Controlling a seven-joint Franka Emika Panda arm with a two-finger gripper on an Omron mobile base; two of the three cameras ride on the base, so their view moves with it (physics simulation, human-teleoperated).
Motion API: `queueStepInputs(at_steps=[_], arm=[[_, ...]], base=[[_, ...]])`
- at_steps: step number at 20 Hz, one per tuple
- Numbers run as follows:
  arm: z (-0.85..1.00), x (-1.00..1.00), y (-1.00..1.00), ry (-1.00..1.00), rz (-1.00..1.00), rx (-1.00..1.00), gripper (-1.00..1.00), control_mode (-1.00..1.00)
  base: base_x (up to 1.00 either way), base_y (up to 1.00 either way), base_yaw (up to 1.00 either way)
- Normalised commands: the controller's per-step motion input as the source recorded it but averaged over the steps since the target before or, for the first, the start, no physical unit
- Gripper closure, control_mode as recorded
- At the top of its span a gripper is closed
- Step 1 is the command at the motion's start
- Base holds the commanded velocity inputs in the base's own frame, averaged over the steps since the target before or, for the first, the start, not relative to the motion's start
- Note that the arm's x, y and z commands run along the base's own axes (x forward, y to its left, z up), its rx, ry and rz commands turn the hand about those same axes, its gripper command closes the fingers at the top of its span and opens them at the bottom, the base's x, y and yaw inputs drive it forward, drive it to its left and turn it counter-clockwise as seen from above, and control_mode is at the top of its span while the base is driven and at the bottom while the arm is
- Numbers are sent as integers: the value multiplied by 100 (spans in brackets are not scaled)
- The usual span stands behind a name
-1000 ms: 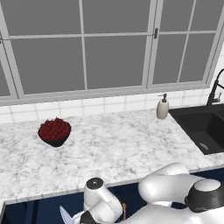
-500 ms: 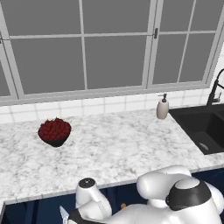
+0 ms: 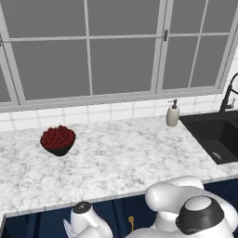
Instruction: Pick up the knife from the drawer and place it on the cutting board. Then place the meat from the plate to the cutting board.
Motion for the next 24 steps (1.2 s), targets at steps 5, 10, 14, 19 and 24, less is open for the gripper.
queueStepInputs(at_steps=[5, 10, 14, 19, 24], arm=[[-21, -44, -4, 0, -1, -2, -100, -100], [3, 0, -13, 0, -1, -5, -100, -100], [14, 1, -1, 0, 0, -5, -100, -100], [1, -11, 0, 0, 0, -3, -100, -100], [0, -30, 0, 0, 0, 0, -100, -100]], base=[[0, 0, 0], [0, 0, 0], [0, 0, 0], [0, 0, 0], [0, 0, 0]])
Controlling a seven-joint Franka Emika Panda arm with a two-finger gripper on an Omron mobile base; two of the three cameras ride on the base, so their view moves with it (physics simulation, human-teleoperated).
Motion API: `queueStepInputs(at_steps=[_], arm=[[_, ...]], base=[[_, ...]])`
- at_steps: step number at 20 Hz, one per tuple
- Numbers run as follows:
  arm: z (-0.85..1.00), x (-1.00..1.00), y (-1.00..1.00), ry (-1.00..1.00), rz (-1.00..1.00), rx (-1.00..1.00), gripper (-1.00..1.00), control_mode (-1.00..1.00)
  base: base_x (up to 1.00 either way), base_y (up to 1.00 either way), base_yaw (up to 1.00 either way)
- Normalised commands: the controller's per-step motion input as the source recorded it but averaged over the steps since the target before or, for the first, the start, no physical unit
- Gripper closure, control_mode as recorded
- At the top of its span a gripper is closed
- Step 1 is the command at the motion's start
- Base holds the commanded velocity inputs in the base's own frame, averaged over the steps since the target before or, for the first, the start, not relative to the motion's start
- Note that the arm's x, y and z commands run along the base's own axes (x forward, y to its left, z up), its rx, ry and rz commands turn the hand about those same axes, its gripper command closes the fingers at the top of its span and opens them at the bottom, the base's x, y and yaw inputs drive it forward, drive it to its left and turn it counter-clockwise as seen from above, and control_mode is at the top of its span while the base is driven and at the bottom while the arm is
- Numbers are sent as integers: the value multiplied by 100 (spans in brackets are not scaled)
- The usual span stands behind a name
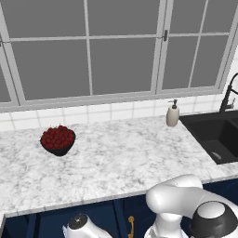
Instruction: Pick up the knife from the drawer and place it on the cutting board. Then place the meat from the plate to the cutting board.
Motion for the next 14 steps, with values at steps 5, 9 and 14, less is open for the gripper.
queueStepInputs(at_steps=[5, 9, 14], arm=[[-24, -3, 0, 0, 0, -2, -100, -100], [-53, 0, 0, -1, 2, -3, -100, -100], [-59, 0, 0, -1, 4, -4, -100, -100]], base=[[0, 0, 0], [0, 0, 0], [0, 0, 0]])
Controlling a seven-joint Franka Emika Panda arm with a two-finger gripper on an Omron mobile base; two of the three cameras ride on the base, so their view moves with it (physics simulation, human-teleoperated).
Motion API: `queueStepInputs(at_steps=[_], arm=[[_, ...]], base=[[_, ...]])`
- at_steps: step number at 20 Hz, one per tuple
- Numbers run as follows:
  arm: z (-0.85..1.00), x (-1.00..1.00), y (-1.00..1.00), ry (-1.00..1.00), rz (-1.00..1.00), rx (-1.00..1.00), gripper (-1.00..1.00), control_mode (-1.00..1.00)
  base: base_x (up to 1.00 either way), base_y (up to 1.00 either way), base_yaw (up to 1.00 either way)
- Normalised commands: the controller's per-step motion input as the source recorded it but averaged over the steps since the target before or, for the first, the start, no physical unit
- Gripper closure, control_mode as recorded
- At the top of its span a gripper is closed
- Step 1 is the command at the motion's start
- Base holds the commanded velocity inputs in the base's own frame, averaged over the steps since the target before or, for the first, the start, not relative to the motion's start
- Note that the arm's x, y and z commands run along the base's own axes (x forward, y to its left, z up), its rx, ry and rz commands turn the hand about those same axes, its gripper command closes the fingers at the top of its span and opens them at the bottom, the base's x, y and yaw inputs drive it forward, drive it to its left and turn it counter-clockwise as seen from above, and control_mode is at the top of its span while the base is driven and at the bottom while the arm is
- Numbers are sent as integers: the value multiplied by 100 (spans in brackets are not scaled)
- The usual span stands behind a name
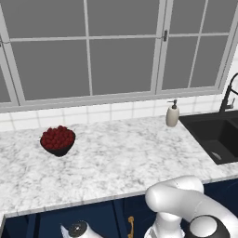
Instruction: Pick up the knife from the drawer and place it on the cutting board. Then place the meat from the plate to the cutting board.
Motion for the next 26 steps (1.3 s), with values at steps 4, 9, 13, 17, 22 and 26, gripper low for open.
queueStepInputs(at_steps=[4, 9, 13, 17, 22, 26], arm=[[-58, 0, 18, 0, 6, -6, 100, -100], [0, -3, 4, 0, 0, 0, 100, -100], [13, -23, 10, -7, 0, 0, 100, -100], [94, 0, 18, -2, 0, 0, 100, -100], [100, -12, 16, 0, 0, 0, 100, -100], [86, -65, 19, 1, 0, 1, 100, -100]], base=[[0, 0, 0], [0, 0, 0], [0, 0, 0], [0, 0, 0], [0, 0, 0], [0, 0, 0]])
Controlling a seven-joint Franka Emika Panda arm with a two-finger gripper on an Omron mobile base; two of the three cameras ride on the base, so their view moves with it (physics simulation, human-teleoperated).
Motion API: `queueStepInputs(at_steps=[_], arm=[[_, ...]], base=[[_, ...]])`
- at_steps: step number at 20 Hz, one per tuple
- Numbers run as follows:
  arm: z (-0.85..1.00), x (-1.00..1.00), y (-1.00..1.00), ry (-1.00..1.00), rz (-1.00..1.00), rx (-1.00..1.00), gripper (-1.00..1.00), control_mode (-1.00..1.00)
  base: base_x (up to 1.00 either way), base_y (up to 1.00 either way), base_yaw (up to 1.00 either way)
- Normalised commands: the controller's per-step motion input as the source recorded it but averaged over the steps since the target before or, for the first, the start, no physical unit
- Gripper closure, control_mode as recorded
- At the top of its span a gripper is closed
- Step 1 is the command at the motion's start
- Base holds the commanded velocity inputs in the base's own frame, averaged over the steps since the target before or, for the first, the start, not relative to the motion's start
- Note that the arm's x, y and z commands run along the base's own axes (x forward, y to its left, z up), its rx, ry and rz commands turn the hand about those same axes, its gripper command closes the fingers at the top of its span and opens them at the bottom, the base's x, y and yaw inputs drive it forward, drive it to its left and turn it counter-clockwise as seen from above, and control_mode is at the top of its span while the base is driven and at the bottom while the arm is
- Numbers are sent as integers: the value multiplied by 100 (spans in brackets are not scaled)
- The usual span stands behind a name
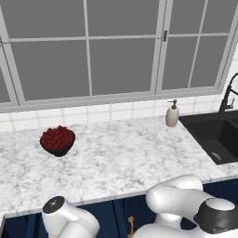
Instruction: Pick up the knife from the drawer and place it on the cutting board. Then place the meat from the plate to the cutting board.
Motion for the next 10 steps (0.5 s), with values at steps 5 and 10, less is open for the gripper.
queueStepInputs(at_steps=[5, 10], arm=[[39, -88, 11, 0, 0, 0, 100, -100], [69, -72, -15, -2, 0, 0, 100, -100]], base=[[0, 0, 0], [0, 0, 0]])
